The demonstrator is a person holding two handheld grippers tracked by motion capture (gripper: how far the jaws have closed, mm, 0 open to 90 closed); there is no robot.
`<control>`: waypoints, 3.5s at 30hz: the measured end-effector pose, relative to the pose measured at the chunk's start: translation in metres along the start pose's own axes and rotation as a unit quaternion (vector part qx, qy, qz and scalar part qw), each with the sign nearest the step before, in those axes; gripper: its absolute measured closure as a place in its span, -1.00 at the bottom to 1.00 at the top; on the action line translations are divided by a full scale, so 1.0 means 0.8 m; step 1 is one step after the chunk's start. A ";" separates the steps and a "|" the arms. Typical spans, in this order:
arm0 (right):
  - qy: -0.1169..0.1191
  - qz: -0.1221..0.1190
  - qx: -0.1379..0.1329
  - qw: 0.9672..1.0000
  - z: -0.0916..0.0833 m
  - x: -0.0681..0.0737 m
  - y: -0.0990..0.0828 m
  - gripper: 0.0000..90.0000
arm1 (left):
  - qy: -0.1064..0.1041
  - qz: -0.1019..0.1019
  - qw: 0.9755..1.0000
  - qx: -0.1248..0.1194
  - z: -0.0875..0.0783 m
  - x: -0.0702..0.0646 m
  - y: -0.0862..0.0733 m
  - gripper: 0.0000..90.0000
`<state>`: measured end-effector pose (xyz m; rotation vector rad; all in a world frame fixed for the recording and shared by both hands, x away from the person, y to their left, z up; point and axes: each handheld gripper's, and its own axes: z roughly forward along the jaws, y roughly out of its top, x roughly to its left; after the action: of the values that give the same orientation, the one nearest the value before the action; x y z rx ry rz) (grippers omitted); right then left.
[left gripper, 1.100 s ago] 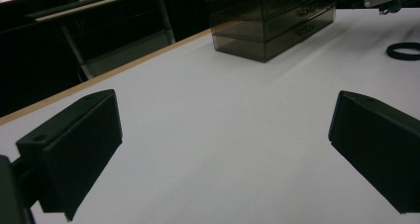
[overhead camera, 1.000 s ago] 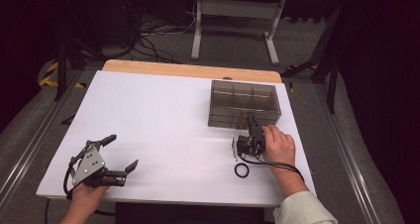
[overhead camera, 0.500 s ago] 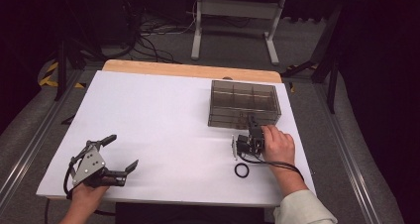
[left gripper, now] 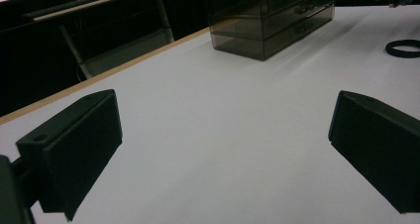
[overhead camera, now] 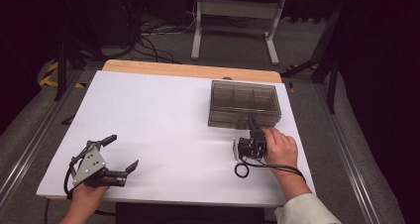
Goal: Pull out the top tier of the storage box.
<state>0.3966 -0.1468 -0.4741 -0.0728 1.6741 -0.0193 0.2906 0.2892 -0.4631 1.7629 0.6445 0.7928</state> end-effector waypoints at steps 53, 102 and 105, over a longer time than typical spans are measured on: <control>0.029 0.076 -0.038 0.996 -0.050 -0.005 -0.006 0.23 | -0.004 0.001 1.000 0.004 0.001 -0.003 0.000 -0.98; 0.249 0.431 -0.208 0.842 -0.069 -0.096 -0.076 -0.20 | -0.004 0.007 1.000 0.006 0.003 -0.002 -0.001 -0.98; 0.260 0.442 -0.213 0.832 -0.067 -0.104 -0.079 -0.20 | -0.003 0.002 1.000 0.004 0.003 -0.003 -0.001 -0.98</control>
<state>0.3540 -0.2066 -0.3824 0.4137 2.0813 1.1298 0.2907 0.2861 -0.4647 1.7724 0.6414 0.7885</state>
